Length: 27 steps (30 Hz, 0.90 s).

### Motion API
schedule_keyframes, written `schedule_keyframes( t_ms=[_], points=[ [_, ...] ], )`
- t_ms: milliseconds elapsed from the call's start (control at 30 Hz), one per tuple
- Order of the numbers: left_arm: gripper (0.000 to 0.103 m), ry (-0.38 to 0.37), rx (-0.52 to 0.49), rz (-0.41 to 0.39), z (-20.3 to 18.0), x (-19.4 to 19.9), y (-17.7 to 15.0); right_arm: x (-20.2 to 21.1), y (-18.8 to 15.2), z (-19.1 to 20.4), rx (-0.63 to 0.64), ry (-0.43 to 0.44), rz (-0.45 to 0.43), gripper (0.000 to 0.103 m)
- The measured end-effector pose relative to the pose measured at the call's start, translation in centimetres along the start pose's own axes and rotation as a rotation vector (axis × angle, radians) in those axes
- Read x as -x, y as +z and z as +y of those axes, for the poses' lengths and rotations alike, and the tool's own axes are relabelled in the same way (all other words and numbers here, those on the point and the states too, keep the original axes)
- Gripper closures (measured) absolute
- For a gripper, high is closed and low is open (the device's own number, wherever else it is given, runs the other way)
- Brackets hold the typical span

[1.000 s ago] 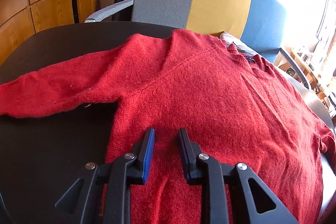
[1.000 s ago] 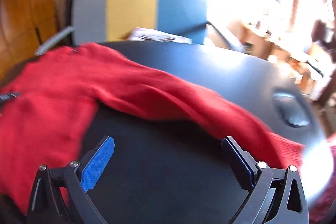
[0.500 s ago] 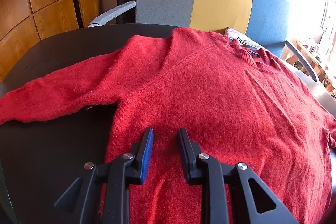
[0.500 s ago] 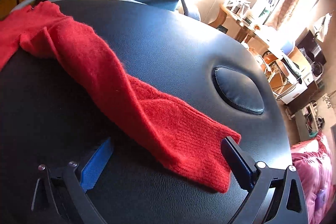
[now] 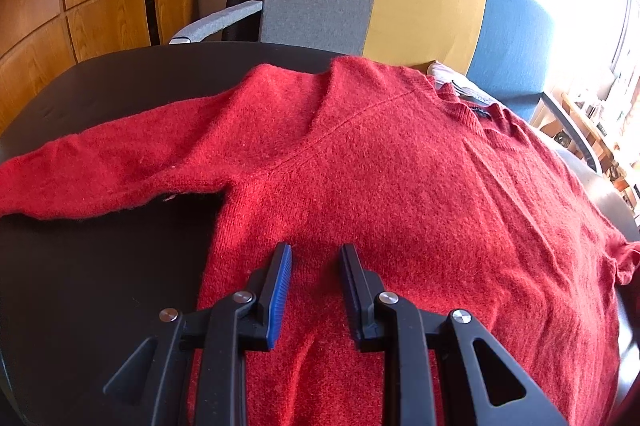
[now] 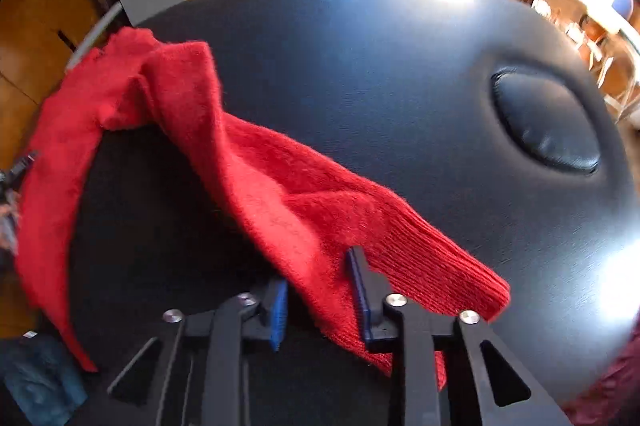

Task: Fold clothes

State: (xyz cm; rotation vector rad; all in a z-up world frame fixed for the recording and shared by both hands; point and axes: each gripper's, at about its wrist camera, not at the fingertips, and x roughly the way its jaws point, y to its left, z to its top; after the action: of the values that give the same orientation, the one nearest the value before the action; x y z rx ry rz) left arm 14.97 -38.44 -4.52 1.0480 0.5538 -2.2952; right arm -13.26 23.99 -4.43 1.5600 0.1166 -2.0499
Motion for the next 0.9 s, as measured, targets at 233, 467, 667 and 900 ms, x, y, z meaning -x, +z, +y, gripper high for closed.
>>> schedule_keyframes(
  t_ms=[233,467,667,900],
  points=[
    [0.078,-0.071,0.056,-0.006,1.2,0.1,-0.1,-0.7,-1.6,9.5,-0.088,0.560,-0.107,0.089],
    [0.078,-0.116,0.086,-0.007,1.9,0.2,-0.3,0.9,0.7,18.6,0.043,0.470,-0.227,0.074],
    [0.078,-0.183,0.146,-0.014,2.9,0.0,-0.5,2.6,0.4,15.9,0.150,0.002,-0.229,0.004],
    [0.078,-0.181,0.155,-0.016,2.8,0.1,-0.6,-1.3,-1.8,11.8,0.105,-0.234,-0.111,0.013]
  ],
)
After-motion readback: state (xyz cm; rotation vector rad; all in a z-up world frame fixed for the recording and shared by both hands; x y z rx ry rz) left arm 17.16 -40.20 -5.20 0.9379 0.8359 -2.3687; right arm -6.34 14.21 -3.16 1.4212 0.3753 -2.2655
